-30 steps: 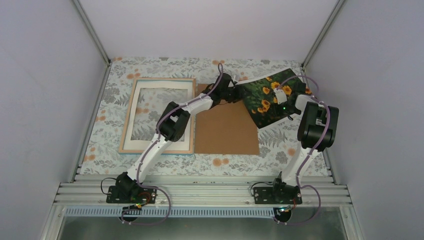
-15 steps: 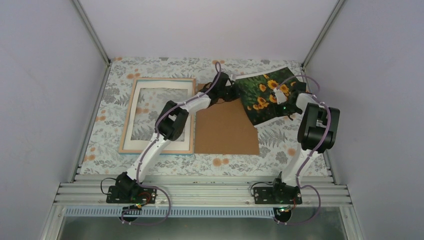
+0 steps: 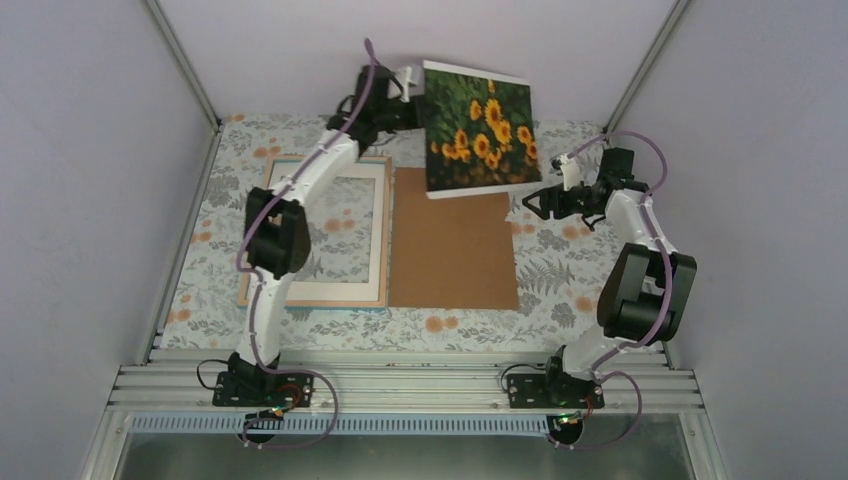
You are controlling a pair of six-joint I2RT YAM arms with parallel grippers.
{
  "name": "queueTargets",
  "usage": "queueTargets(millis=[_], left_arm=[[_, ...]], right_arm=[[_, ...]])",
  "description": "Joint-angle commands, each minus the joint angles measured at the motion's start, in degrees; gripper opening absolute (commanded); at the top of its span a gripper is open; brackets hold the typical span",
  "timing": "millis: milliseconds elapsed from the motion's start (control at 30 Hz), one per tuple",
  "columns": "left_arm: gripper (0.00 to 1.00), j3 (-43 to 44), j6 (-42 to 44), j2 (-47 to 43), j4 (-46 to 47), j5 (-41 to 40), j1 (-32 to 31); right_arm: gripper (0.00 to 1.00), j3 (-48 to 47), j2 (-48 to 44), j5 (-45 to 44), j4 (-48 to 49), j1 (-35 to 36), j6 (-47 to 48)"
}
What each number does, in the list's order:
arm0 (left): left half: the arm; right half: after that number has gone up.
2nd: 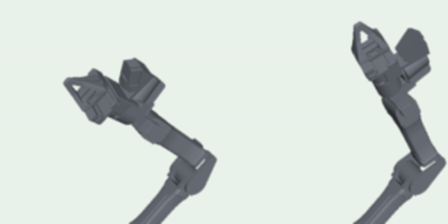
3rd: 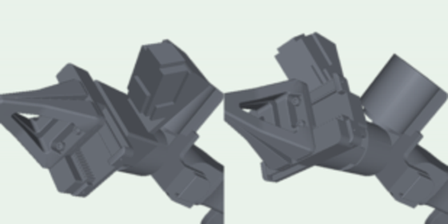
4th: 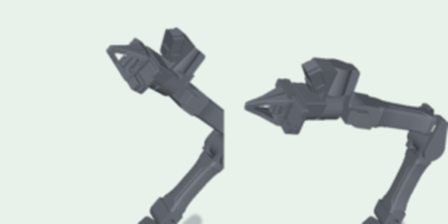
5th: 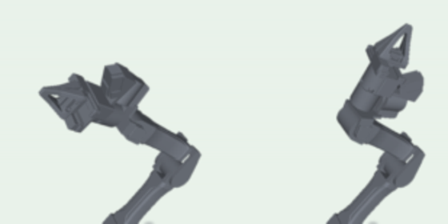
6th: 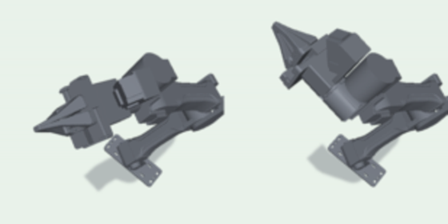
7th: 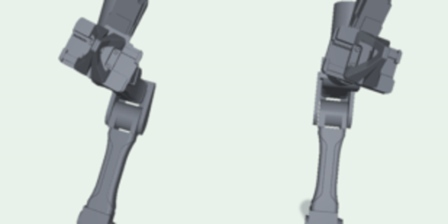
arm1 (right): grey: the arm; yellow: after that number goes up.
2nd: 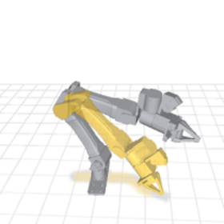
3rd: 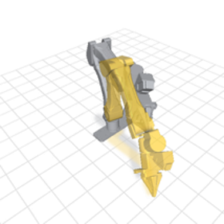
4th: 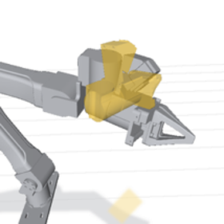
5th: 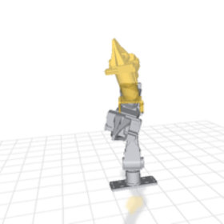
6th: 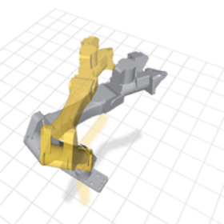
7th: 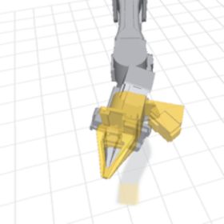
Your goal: Put the photo into the frame
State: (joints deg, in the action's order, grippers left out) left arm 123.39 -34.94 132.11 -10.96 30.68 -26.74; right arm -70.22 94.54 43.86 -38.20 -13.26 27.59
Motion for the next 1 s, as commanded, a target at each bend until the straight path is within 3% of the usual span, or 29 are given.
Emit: queueTargets(millis=[0,200,333,500,633,767,967], left_arm=[[0.02,-2.3,15.9,-7.5,-13.0,1.4,4.6],[0.02,-10.8,29.7,-20.2,-19.1,10.5,12.4],[0.02,-12.9,37.1,-27.5,-27.1,11.8,18.0],[0.02,-15.2,43.5,-34.9,-33.5,9.1,25.1],[0.02,-10.1,48.6,-35.3,-39.8,5.6,30.0],[0.02,0.6,56.1,-32.4,-45.4,-1.0,33.7],[0.02,13.6,69.1,-27.3,-46.3,-11.6,35.1]], right_arm=[[0.76,2.6,-2.3,5.3,1.6,-0.2,-0.5],[0.76,6.1,-4.5,7.0,4.0,0.1,-2.2],[0.79,9.7,-6.3,8.4,6.6,0.5,-4.0],[0.99,12.6,-7.2,9.0,9.0,1.4,-5.5],[1.0,11.8,-6.6,9.1,8.9,2.3,-5.7],[1.0,11.2,-5.9,9.2,8.8,3.2,-5.8],[1.0,11.3,-5.9,8.7,9.0,4.0,-5.8]])
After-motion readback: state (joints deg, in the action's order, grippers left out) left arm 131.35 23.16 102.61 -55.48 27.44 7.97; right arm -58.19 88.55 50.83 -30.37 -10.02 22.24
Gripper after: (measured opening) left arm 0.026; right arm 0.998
